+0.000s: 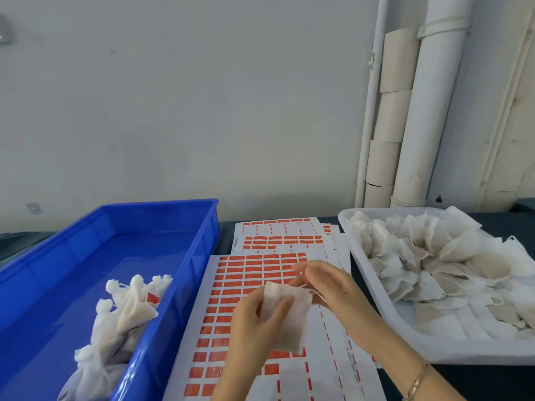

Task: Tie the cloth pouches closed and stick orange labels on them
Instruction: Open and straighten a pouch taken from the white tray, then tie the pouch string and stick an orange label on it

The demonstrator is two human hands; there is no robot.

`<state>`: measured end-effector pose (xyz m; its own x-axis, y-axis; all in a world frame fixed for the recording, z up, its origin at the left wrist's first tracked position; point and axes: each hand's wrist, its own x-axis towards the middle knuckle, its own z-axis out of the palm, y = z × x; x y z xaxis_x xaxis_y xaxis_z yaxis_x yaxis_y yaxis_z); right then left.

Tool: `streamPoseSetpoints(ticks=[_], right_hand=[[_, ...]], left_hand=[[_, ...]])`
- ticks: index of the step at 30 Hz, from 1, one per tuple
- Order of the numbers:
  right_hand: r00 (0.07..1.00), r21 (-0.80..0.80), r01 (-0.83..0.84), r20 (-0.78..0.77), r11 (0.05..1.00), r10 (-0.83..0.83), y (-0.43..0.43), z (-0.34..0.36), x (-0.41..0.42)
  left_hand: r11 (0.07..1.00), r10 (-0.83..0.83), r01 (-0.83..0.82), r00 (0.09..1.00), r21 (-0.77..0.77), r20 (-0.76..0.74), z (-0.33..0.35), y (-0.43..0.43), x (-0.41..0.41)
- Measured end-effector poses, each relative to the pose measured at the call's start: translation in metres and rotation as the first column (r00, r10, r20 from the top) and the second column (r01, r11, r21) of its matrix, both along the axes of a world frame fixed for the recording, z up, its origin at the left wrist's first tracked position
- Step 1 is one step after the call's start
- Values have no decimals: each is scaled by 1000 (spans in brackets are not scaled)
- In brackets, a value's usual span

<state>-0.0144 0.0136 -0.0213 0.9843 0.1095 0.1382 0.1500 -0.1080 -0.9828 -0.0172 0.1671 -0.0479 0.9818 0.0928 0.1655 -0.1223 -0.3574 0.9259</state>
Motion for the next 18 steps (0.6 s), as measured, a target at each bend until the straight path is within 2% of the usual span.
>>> streamPoseSetpoints(ticks=[3, 7, 9, 13, 18], right_hand=[[995, -143, 71, 73, 987, -61, 0, -12, -4], [979, -168, 177, 128, 970, -157, -1, -23, -6], [975, -198, 177, 166, 964, -145, 0, -21, -6], [951, -339, 197, 296, 920, -94, 5, -16, -8], [898, -322, 288, 417, 902, -138, 9, -12, -8]], left_hand=[[986, 64, -66, 998, -151, -15, -5, 3, -3], [975, 38, -58, 995, -216, -94, -8, 2, -7], [974, 1, -32, 991, -224, -135, -8, 1, -8], [938, -72, 15, 986, -346, -152, 1, -1, -6], [951, -154, 137, 987, -276, -39, 9, -7, -12]])
